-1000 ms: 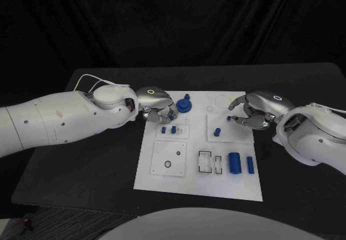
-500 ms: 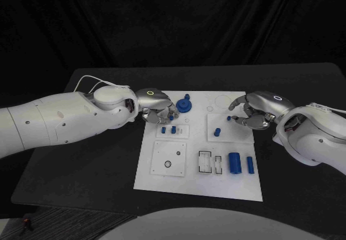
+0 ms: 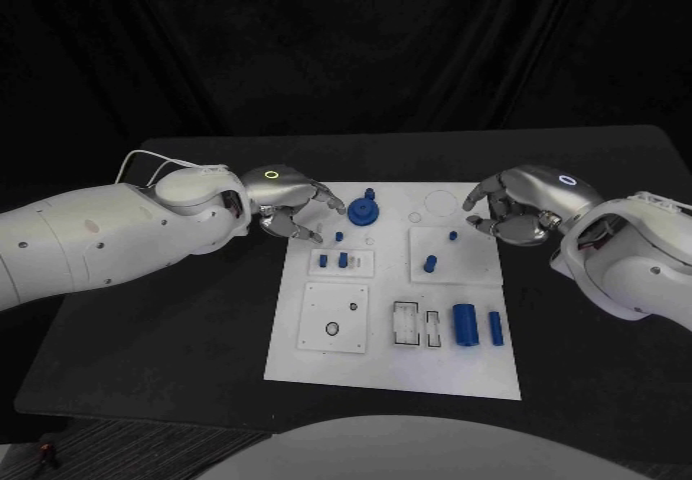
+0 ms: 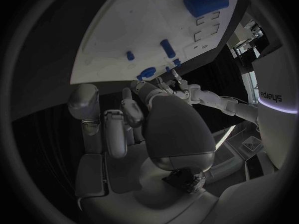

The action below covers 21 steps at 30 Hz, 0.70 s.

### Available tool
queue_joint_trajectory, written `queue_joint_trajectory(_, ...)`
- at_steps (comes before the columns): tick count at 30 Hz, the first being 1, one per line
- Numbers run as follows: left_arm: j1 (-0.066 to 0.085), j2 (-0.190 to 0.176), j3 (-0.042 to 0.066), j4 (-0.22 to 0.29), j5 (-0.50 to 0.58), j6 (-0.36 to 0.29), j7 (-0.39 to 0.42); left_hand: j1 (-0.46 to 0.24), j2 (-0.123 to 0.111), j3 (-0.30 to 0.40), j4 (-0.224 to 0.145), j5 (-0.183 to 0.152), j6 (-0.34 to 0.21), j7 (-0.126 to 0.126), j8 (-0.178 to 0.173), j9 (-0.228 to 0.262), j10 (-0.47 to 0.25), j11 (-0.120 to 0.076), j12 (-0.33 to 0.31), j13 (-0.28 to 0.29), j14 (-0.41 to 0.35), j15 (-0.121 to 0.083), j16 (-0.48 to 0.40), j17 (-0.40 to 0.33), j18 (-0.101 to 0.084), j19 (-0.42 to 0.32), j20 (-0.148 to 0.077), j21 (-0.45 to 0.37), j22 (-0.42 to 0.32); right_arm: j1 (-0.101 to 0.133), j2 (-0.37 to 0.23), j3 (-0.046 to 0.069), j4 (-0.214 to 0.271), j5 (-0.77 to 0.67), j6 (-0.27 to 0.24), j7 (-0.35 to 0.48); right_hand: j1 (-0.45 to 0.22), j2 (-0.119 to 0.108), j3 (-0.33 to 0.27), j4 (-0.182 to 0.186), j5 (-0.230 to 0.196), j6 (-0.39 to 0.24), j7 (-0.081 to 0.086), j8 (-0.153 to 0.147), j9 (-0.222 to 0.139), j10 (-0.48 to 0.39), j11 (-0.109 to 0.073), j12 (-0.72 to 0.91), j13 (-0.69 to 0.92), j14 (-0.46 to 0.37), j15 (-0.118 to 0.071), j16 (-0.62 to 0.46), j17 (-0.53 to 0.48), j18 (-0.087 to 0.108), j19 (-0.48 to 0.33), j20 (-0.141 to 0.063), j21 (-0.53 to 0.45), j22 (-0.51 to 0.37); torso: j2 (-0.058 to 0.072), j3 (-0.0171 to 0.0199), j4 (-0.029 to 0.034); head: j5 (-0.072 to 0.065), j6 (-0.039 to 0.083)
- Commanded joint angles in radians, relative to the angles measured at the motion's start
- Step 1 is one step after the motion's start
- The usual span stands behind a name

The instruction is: Assemble the parts on the task board

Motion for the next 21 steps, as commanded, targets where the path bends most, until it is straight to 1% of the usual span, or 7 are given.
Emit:
queue_joint_trajectory(1,0.018,-0.016,0.002,-0.004,0.196,-0.127,0.11,0.014,-0.007,-0.046,0.031,-0.001,0.016,0.007,0.008,-0.013,-0.024,0.002,-0.004,-0.015,-0.168,0.006,-0.138,-0.193,0.048,-0.131,0.002,-0.158,0.114,0.027,-0.002,0.001,-0.003,-0.022,-0.082,0.029,-0.003,-0.011,0.007,0.002,-0.003,0.009,0.0,-0.01,-0.005,-0.02,-0.001,-0.038,-0.037,0.075,-0.006,-0.004,0.114,0.006,0.001,-0.006,-0.002,0.104,-0.003,-0.0036,0.0026,-0.004,0.0)
queue_joint_trajectory(5,0.044,-0.05,0.002,-0.005,0.398,-0.152,0.21,-0.008,0.003,-0.075,0.03,0.0,0.046,0.038,0.013,-0.031,-0.04,0.008,0.025,-0.023,-0.331,0.037,-0.288,-0.26,0.109,-0.475,0.023,-0.578,-0.041,0.07,-0.001,0.001,-0.011,-0.043,-0.051,0.028,0.001,-0.04,0.041,0.014,-0.027,0.023,0.003,-0.039,-0.016,-0.24,-0.001,-0.465,-0.42,0.071,-0.006,-0.012,0.098,0.008,-0.005,-0.007,-0.025,0.101,-0.004,-0.0061,0.0028,-0.016,0.016)
queue_joint_trajectory(10,0.06,-0.095,0.002,0.014,0.712,-0.064,0.388,-0.087,-0.043,-0.32,0.04,0.004,0.079,0.132,0.013,-0.059,-0.08,0.007,0.064,-0.043,-0.585,0.133,-0.572,-0.395,0.062,-0.763,0.067,-0.85,-0.152,0.101,0.009,0.001,-0.023,-0.114,0.04,0.028,0.001,-0.077,0.068,0.026,-0.057,0.021,0.007,-0.068,-0.024,-0.361,0.024,-0.701,-0.58,0.054,0.018,-0.036,0.048,0.013,-0.029,0.005,-0.091,0.087,-0.006,-0.0138,0.0061,-0.046,0.032)
queue_joint_trajectory(14,0.066,-0.119,0.002,0.047,1.03,0.085,0.486,-0.157,-0.127,-0.389,0.04,0.008,0.053,0.111,-0.001,-0.083,-0.191,-0.002,0.022,-0.085,-0.805,0.134,-0.807,-0.508,0.029,-0.965,0.088,-1.044,-0.262,0.111,0.032,0.001,-0.044,-0.18,0.139,0.028,-0.003,-0.111,0.025,0.032,-0.139,0.017,-0.023,-0.094,-0.031,-0.472,0.074,-0.864,-0.706,0.034,0.04,-0.057,0.003,0.024,-0.058,0.032,-0.182,0.065,-0.009,-0.0195,0.0086,-0.056,0.044)
queue_joint_trajectory(16,0.067,-0.122,0.002,0.06,1.178,0.168,0.497,-0.169,-0.119,-0.389,0.041,0.014,0.014,0.106,-0.003,-0.098,-0.372,-0.013,-0.099,-0.189,-1.032,0.125,-1.051,-0.689,0.005,-1.103,0.108,-1.154,-0.328,0.11,0.046,0.001,-0.057,-0.199,0.178,0.034,0.02,-0.102,-0.062,0.051,-0.171,-0.009,-0.034,-0.135,-0.054,-0.544,0.084,-0.931,-0.771,0.02,0.036,-0.073,-0.029,0.033,-0.074,0.032,-0.236,0.051,-0.008,-0.0199,0.0094,-0.059,0.05)
queue_joint_trajectory(19,0.068,-0.122,0.002,0.071,1.354,0.275,0.493,-0.192,-0.084,-0.361,0.044,0.005,-0.205,0.075,-0.019,-0.202,-0.494,-0.047,-0.201,-0.289,-1.141,0.146,-1.215,-0.858,0.01,-1.261,0.118,-1.266,-0.761,0.101,0.062,0.001,-0.07,-0.226,0.207,0.053,0.168,-0.139,-0.218,0.249,-0.195,-0.059,-0.066,-0.205,-0.114,-0.612,0.089,-0.988,-0.893,-0.008,0.042,-0.099,-0.082,0.045,-0.1,0.039,-0.349,0.016,-0.009,-0.0225,0.0112,-0.062,0.053)
queue_joint_trajectory(21,0.067,-0.12,0.001,0.075,1.443,0.329,0.492,-0.212,-0.034,-0.318,0.041,0.0,-0.292,0.046,-0.026,-0.246,-0.525,-0.082,-0.233,-0.325,-1.146,0.148,-1.229,-0.877,0.026,-1.297,0.103,-1.276,-0.909,0.091,0.07,0.001,-0.078,-0.241,0.215,0.07,0.17,-0.14,-0.221,0.252,-0.199,-0.063,-0.067,-0.208,-0.118,-0.613,0.088,-0.989,-0.899,-0.01,0.042,-0.101,-0.088,0.046,-0.1,0.039,-0.356,0.014,-0.009,-0.0254,0.0126,-0.062,0.057)
